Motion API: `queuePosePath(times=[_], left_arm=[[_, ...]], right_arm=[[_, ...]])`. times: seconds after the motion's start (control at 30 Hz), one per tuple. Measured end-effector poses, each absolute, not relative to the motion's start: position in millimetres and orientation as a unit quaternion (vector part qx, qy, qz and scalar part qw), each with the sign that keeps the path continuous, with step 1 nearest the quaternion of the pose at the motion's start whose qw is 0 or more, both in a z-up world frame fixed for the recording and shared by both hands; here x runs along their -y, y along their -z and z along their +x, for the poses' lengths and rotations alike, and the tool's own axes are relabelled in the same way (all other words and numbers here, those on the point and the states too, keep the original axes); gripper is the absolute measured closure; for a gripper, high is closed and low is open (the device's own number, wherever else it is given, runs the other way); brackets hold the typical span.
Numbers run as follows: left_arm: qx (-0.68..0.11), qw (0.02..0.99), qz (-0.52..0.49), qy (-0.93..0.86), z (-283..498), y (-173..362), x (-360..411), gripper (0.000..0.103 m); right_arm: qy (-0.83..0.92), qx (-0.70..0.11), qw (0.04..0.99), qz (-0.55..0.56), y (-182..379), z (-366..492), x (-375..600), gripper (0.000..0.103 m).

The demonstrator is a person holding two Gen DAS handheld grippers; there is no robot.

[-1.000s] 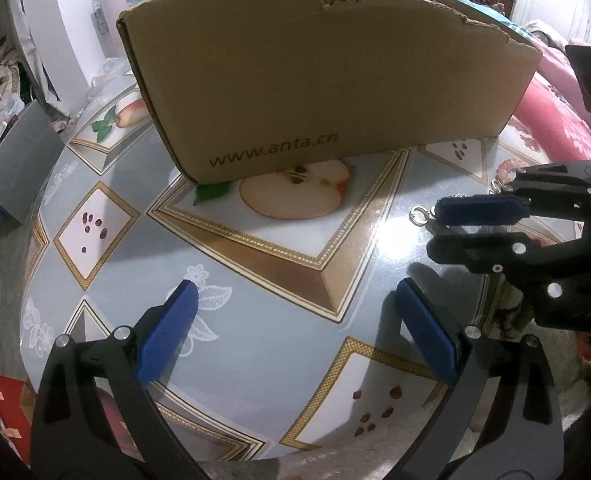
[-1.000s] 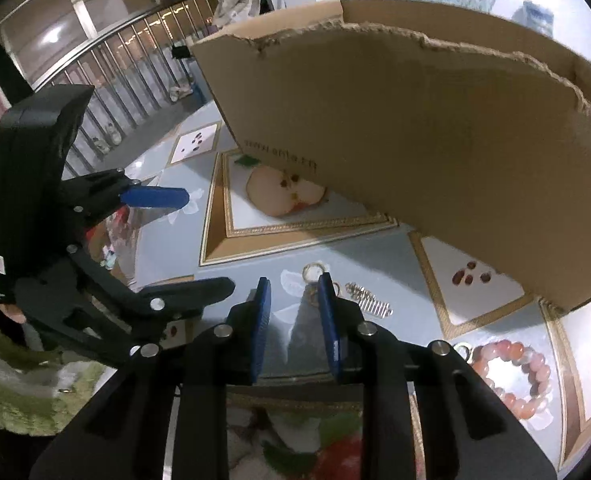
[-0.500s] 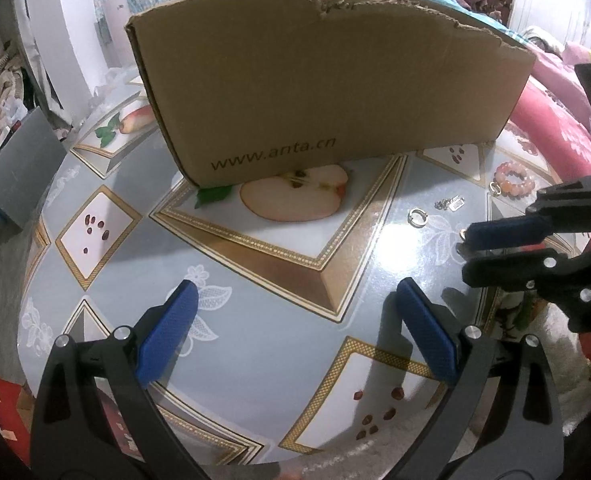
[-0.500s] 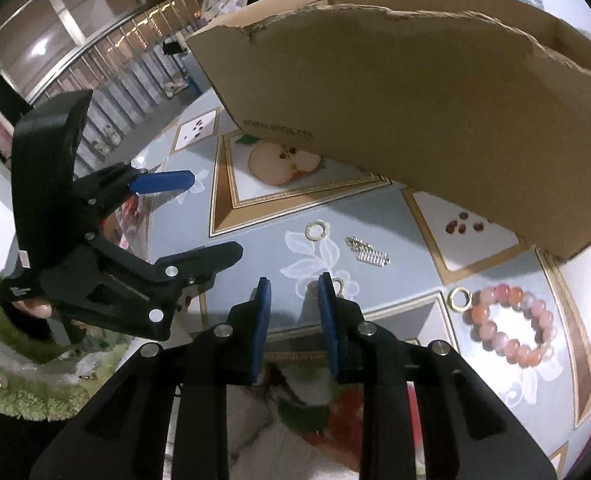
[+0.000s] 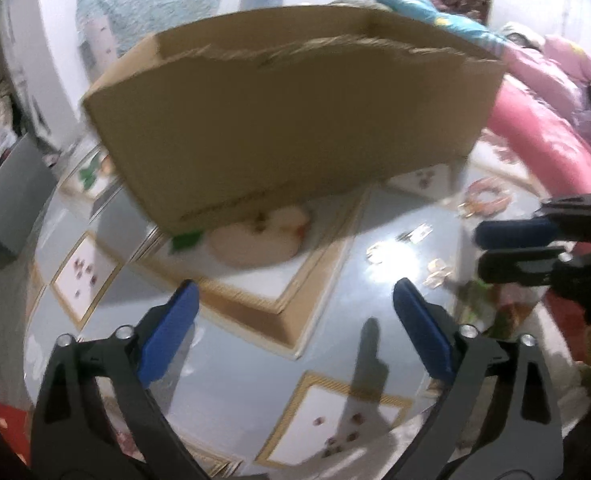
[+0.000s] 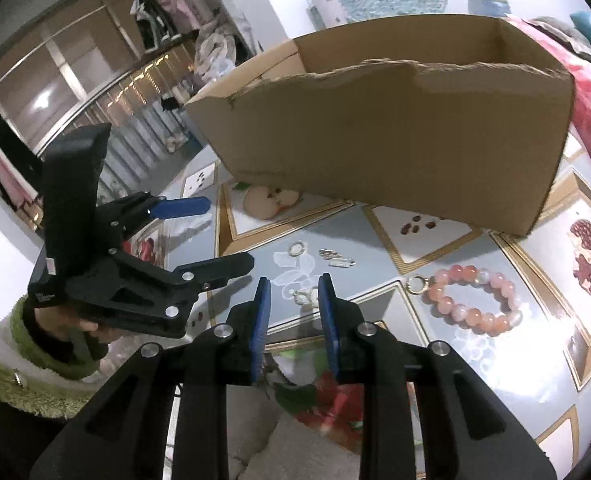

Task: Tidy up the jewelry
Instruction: 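Move both grippers to the small ring and flower earring beside the pink bracelet, then grasp the small ring with the left gripper while the right gripper grasps the flower earring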

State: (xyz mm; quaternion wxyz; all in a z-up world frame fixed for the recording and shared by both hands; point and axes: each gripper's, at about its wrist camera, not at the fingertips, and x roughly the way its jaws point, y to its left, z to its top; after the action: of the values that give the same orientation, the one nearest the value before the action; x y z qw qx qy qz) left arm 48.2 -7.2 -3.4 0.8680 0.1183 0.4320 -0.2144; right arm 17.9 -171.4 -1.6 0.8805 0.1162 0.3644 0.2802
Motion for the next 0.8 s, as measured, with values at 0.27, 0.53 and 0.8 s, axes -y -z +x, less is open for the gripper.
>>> queuePosePath(times=[0.27,0.53,0.8], left_arm=[[-0.438,0.848,0.13,0.267,51,3,41,0.059],[-0.45,0.839,0.151,0.266,54,13,59,0.077],[-0.447,0.838,0.159,0.268,52,14,65,0.092]], right_arm=[[-0.276,-0.359,0.881,0.132,9,19,178,0.079],[-0.271,-0.356,0.883,0.142,13,21,180,0.079],[-0.267,-0.35,0.886,0.143,14,16,180,0.079]])
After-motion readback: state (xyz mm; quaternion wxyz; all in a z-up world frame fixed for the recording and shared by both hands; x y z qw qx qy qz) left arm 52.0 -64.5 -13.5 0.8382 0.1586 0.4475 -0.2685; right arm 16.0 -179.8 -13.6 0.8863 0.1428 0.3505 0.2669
